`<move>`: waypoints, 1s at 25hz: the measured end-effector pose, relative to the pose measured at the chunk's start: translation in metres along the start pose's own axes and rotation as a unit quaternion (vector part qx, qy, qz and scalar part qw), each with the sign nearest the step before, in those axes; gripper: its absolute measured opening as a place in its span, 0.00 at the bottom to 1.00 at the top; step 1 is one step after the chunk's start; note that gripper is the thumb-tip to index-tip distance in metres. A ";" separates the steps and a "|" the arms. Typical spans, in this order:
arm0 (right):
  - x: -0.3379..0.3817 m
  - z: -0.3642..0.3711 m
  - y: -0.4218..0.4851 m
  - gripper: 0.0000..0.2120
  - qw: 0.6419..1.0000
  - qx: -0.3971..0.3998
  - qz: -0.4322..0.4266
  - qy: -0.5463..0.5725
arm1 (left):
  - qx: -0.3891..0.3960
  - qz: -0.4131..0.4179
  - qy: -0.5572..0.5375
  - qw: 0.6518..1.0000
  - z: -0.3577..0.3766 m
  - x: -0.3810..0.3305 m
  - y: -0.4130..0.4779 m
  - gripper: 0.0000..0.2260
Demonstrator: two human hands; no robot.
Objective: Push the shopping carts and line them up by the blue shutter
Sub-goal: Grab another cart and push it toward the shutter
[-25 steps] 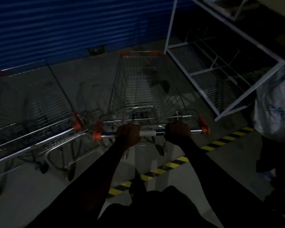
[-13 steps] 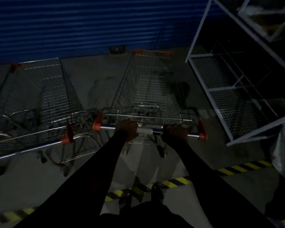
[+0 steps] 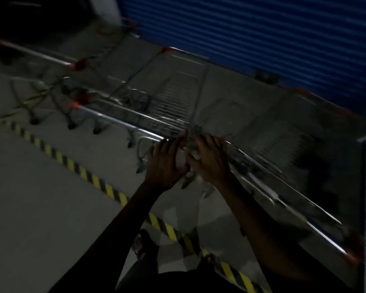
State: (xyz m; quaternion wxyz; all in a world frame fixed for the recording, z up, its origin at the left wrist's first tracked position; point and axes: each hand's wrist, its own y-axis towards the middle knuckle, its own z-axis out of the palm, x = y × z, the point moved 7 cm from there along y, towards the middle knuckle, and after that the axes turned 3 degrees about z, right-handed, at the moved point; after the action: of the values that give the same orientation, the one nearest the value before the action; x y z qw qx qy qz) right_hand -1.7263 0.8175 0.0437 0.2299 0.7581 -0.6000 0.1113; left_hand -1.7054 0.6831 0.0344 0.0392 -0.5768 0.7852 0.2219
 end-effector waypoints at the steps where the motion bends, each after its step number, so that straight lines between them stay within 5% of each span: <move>1: 0.040 0.013 0.011 0.29 0.999 0.009 -0.042 0.013 | -0.014 -0.045 0.003 0.999 -0.025 0.037 -0.014 0.33; 13: 0.548 0.273 0.016 0.32 0.912 0.244 -0.323 0.072 | -0.124 -0.434 0.096 0.887 -0.284 0.433 -0.320 0.36; 20: 0.781 0.394 -0.004 0.34 0.852 0.291 -0.427 0.077 | -0.154 -0.560 0.125 0.804 -0.387 0.599 -0.453 0.38; 25: 0.962 0.501 0.011 0.31 0.825 0.290 -0.476 0.097 | -0.153 -0.594 0.149 0.776 -0.454 0.764 -0.515 0.40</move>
State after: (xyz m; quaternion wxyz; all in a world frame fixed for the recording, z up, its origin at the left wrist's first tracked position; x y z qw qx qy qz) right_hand -1.5453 -0.2520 0.0381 0.0811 0.9666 -0.0795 0.2296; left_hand -1.3945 -0.2957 0.0435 -0.0430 -0.9529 0.2382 0.1829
